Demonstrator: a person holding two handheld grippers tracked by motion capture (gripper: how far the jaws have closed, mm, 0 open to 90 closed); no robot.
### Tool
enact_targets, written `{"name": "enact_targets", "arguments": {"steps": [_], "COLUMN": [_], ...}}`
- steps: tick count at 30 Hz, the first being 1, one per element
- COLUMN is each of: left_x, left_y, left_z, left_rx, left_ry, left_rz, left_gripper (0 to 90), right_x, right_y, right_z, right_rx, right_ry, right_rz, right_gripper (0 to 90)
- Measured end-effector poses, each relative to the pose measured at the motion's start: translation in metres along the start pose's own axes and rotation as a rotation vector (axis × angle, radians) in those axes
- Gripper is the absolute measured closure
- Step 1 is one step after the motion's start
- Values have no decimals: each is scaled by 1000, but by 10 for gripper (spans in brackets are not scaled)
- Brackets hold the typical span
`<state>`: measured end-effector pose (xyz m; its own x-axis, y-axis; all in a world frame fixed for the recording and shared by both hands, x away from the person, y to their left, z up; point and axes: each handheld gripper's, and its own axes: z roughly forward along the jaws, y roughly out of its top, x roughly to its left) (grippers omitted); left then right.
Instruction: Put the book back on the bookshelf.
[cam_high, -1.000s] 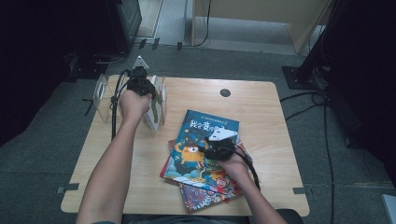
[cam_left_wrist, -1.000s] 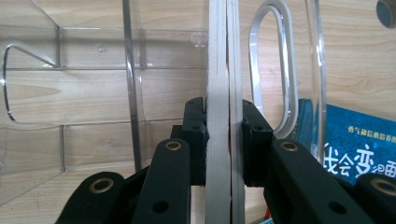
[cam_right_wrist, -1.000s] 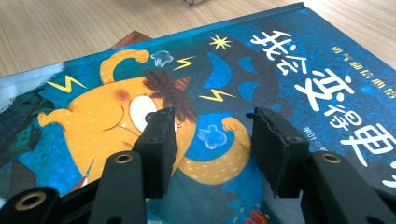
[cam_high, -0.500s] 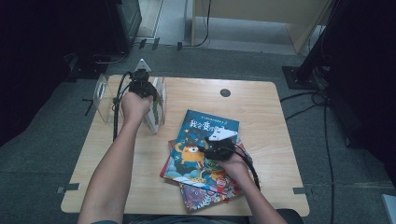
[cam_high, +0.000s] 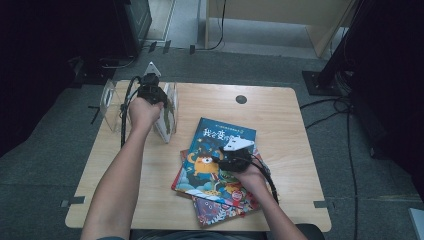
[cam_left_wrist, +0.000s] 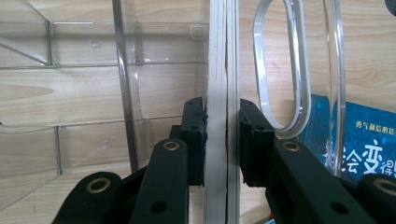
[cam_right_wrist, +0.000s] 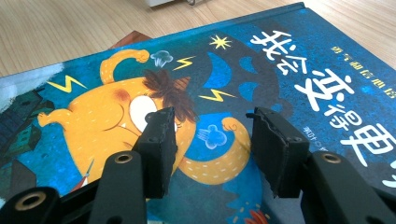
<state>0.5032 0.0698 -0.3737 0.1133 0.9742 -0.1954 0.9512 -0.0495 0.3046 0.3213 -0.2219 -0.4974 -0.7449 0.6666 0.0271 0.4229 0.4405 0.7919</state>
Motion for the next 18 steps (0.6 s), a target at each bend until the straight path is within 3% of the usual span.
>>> {"name": "enact_targets", "arguments": {"steps": [11, 18], "left_x": [-2, -5], "left_y": [0, -1], "left_z": [-9, -24], "left_rx": [-3, -36], "left_ry": [-10, -8], "left_rz": [12, 39], "left_gripper": [734, 688], "right_x": [0, 0], "right_y": [0, 0], "right_z": [0, 0], "right_rx": [0, 0], "right_ry": [0, 0], "right_rz": [2, 0], "right_gripper": [502, 501]}}
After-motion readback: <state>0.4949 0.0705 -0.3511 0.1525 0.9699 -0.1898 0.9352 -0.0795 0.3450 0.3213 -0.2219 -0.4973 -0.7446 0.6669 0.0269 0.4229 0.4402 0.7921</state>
